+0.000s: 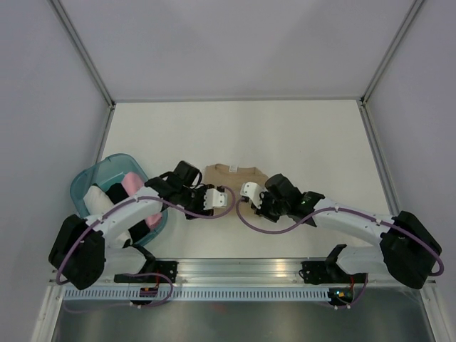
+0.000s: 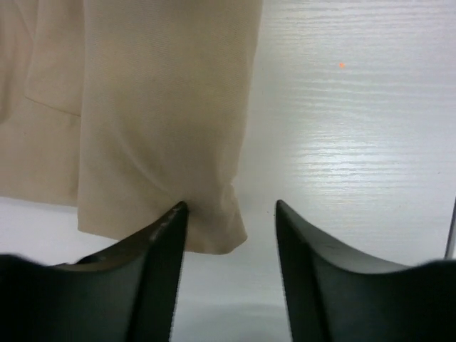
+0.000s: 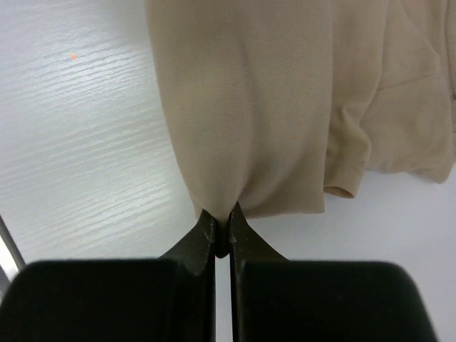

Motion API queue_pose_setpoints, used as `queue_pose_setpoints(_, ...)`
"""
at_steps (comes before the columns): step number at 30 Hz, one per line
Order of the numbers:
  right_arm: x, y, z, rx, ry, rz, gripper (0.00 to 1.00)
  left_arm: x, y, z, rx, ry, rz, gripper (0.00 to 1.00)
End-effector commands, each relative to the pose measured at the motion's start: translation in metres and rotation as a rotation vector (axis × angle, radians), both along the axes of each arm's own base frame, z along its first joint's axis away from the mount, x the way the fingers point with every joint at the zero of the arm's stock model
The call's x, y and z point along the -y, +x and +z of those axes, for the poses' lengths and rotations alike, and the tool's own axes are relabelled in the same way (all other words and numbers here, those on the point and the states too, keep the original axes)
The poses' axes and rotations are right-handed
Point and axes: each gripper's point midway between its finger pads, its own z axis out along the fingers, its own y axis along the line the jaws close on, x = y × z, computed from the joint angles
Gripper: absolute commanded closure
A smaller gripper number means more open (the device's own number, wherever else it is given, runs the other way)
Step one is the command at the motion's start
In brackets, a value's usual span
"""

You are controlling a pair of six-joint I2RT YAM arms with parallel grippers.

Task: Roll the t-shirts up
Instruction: Roll the tshirt

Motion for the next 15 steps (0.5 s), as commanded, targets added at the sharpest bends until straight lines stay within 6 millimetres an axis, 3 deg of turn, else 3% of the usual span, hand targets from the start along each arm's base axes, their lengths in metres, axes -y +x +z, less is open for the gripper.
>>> queue_pose_setpoints(1,-0.015,-0.012,0.005,-0.073,0.050,0.081,1.00,0.004,0.002,0.008,0.079,-0.078,0.011,0.36)
queue_pose_setpoints(6,-0.017,-0.009,0.005,-0.085,0.060,0.075,1.00,0.002,0.016,0.004,0.278,-0.117,-0.018,0.22)
queue_pose_setpoints(15,-0.014,-0.009,0.008,-0.089,0.078,0.083,1.00,-0.007,0.042,-0.014,0.391,-0.051,0.027,0.23)
